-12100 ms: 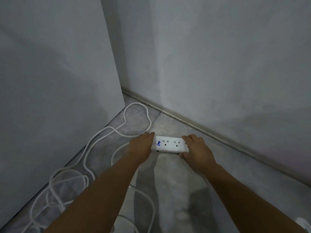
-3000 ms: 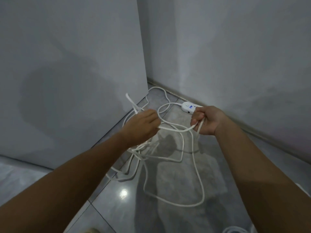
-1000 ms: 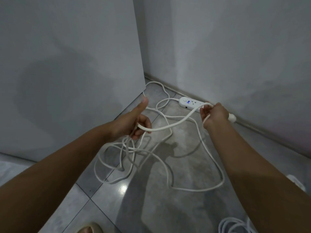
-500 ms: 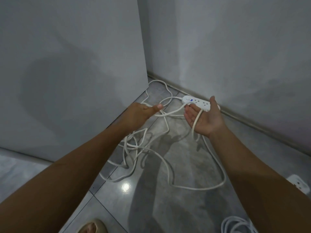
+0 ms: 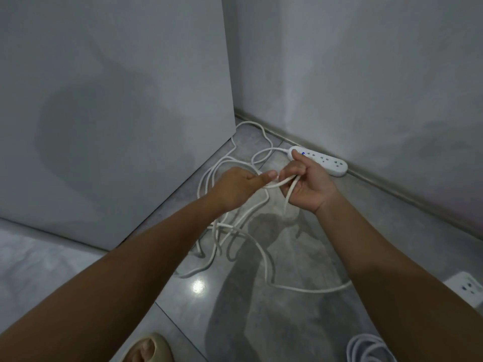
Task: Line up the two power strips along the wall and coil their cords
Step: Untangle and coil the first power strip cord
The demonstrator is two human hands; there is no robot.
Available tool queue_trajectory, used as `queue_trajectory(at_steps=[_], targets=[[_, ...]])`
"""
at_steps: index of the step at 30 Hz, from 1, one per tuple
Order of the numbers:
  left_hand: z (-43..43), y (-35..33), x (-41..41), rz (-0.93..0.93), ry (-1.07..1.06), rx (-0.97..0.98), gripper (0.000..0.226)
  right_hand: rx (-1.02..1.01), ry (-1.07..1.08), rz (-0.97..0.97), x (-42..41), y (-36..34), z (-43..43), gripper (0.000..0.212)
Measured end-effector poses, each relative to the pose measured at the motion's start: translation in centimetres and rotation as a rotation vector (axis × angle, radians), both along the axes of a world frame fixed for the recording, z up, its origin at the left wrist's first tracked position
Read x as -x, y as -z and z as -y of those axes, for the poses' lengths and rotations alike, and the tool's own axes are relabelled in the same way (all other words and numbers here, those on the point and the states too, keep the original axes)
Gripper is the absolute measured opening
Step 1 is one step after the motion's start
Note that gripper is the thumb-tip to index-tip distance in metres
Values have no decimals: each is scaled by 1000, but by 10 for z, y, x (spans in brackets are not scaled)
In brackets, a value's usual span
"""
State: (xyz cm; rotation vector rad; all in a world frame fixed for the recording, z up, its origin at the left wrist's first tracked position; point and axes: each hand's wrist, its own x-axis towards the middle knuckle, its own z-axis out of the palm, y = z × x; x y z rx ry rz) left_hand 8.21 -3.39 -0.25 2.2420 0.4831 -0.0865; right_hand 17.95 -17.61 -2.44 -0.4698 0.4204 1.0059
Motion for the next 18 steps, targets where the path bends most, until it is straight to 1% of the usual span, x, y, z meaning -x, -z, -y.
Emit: queue_trajectory(at_steps=[1, 2, 4, 6, 8, 11, 12, 14, 16, 18], targets=[[5, -1, 2, 10, 37, -11, 60, -66, 25, -53, -3, -2, -2, 48], [11, 0, 5, 23, 67, -3, 59, -119, 34, -65, -8, -5, -3, 52], [18, 8, 20, 42, 86, 118, 59, -148, 36, 19, -19, -14, 2, 55], [15, 19, 40, 22, 78, 229, 64, -155, 77, 95, -33, -27, 16, 51], [1, 33, 63, -13, 71, 236, 68, -164, 133, 106, -47, -36, 35, 52], [-17, 44, 91, -15, 146, 68, 71, -103, 154, 141, -58, -37, 57, 59], [-20, 44, 93, -28, 177, 0, 73, -117, 137, 143, -59, -35, 60, 60], [-29, 44, 91, -64, 250, -194, 75, -209, 74, 129, -60, -32, 62, 57], [-41, 42, 83, -71, 359, -375, 80, -323, -50, 147, -60, -38, 64, 53], [-52, 43, 72, -100, 452, -450, 76, -363, -171, 225, -61, -50, 71, 50]])
